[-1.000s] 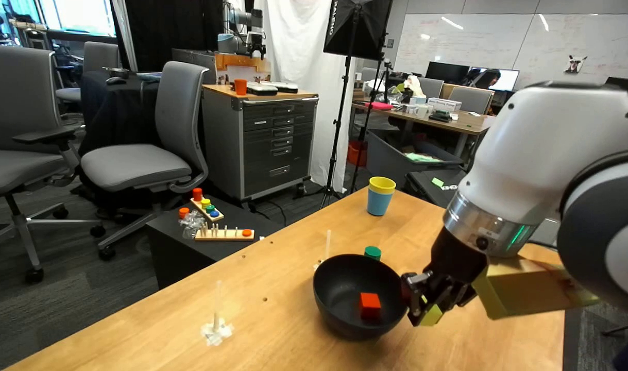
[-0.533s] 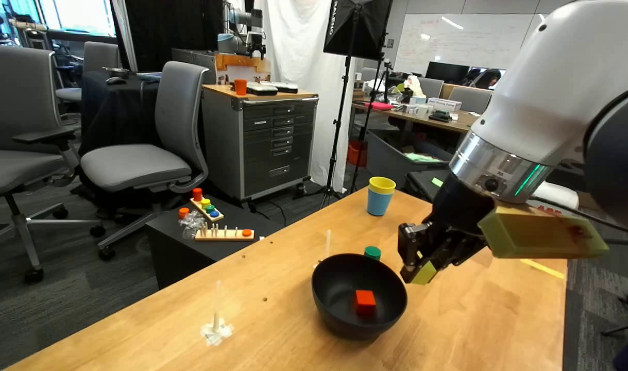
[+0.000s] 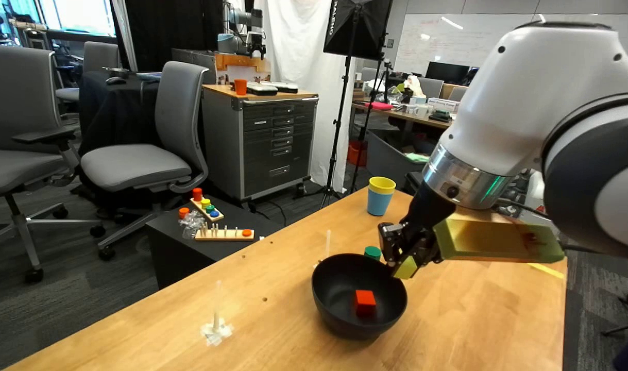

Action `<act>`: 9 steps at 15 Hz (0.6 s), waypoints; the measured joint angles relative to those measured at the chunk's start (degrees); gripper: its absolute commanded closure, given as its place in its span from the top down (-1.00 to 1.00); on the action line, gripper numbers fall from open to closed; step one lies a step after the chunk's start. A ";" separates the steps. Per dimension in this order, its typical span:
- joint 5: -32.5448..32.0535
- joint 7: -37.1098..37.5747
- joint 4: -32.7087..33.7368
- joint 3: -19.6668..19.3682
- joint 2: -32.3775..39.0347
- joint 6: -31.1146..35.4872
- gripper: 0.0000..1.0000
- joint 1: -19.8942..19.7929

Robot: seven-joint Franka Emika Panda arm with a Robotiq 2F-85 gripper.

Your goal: Put the blocks in the bowl beginning with the orange, yellow, then the green one

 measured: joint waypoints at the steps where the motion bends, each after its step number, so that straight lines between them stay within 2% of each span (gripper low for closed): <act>1: -0.46 1.80 1.50 -0.59 1.46 -0.06 -0.84 0.65; 9: -0.25 9.86 10.79 -1.30 10.65 -2.86 -0.84 3.15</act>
